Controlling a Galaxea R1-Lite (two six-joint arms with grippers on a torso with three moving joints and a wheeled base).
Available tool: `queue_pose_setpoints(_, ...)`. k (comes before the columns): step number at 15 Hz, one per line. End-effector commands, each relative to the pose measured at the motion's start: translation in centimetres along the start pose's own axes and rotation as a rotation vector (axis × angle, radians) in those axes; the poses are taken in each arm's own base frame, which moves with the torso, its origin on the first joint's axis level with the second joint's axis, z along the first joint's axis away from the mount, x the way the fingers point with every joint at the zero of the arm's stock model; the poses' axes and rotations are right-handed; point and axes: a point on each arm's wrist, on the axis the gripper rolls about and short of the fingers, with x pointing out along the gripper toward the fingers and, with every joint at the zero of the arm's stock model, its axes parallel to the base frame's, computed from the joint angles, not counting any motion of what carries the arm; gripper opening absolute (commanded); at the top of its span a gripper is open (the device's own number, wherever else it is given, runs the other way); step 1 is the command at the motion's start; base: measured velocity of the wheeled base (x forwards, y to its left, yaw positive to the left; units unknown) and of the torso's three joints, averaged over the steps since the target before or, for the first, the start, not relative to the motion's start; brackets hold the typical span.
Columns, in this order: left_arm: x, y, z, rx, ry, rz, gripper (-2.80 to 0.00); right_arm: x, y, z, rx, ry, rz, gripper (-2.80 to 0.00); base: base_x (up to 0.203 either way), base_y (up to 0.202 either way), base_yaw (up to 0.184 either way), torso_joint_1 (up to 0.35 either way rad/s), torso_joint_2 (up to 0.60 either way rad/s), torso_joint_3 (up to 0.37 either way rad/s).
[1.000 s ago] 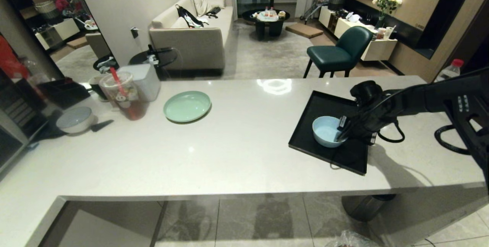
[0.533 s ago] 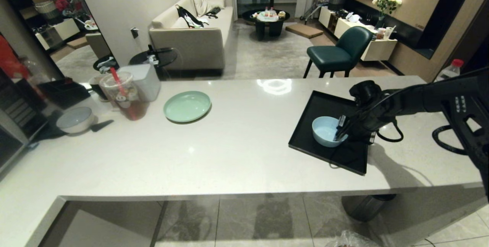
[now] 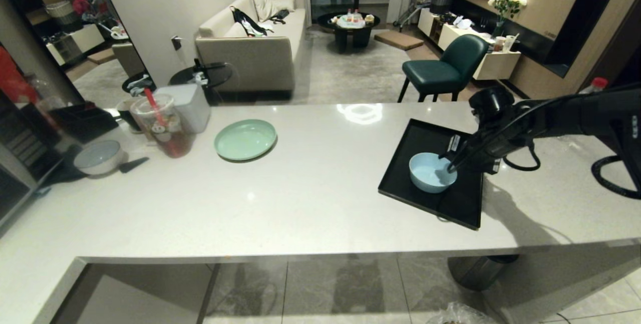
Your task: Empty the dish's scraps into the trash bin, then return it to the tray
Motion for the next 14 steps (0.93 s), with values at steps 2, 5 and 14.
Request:
queue_pose_setpoints(2,0.0,0.0,0.0,0.000,0.001,0.000,-2.80,-6.2,0.6,1.2,-0.057,-0.089,0.046,0.00,0.000,0.000,0.000,0.000,0.00,0.000)
queue_pose_setpoints(5,0.0,0.0,0.0,-0.001,-0.001,0.002,-2.80,-10.7,-0.2,-0.2,-0.155,-0.102,0.041,0.00,0.000,0.000,0.000,0.000,0.00,0.000)
queue_pose_setpoints(14,0.0,0.0,0.0,0.000,0.001,0.001,-2.80,-23.7,-6.2,-10.6,-0.446,-0.215,0.048,-2.80,0.000,0.000,0.000,0.000,0.00,0.000)
